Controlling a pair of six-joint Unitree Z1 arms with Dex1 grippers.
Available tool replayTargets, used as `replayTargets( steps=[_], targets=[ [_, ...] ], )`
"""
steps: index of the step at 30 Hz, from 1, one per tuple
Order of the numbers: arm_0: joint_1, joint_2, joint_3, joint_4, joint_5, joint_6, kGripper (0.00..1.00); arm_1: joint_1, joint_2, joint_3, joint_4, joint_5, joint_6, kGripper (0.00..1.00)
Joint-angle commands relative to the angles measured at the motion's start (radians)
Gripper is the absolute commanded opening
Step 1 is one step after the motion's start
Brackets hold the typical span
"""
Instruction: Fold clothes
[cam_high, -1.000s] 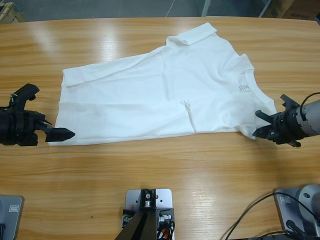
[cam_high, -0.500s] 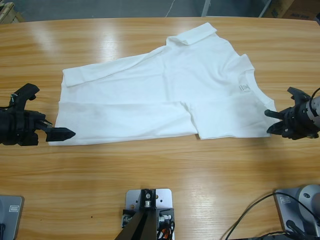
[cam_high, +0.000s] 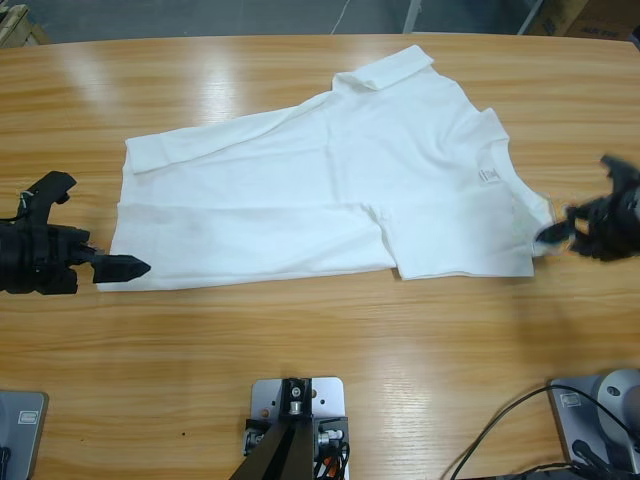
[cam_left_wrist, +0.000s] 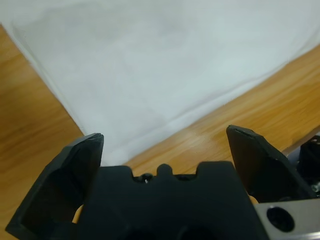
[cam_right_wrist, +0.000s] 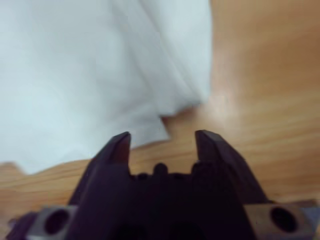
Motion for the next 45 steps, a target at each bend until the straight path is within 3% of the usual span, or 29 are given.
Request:
replayTargets(
  steps=[1,5,12,19,27,36,45],
  targets=[
    [-0.008,0.045,-0.010,-0.015,0.057,-0.108,0.895,0.133,0.095,-0.124,0.017,-0.038,-0.300,0.936],
    [-0.027,0.100,-0.027,0.008,0.157,-0.243,0.917,0.184,0.180,-0.119,-0.005,-0.166,-0.317,0.948],
    [-0.124,0.267,-0.173,0.023,0.200,-0.278,0.968,0.197,0.284,-0.173,-0.077,-0.182,-0.308,0.964],
    [-0.133,0.426,-0.239,0.016,0.200,-0.281,0.964,0.214,0.400,-0.181,-0.135,-0.167,-0.272,0.964],
    [-0.133,0.489,-0.229,0.025,0.204,-0.279,0.968,0.214,0.476,-0.161,-0.178,-0.149,-0.238,0.961],
    [-0.156,0.452,-0.189,0.247,0.202,-0.431,0.968,0.214,0.500,-0.073,-0.169,-0.082,-0.109,0.964],
    [-0.261,0.423,-0.156,0.275,0.201,-0.484,0.968,0.278,0.418,0.041,-0.114,-0.023,0.047,0.975]
  ],
)
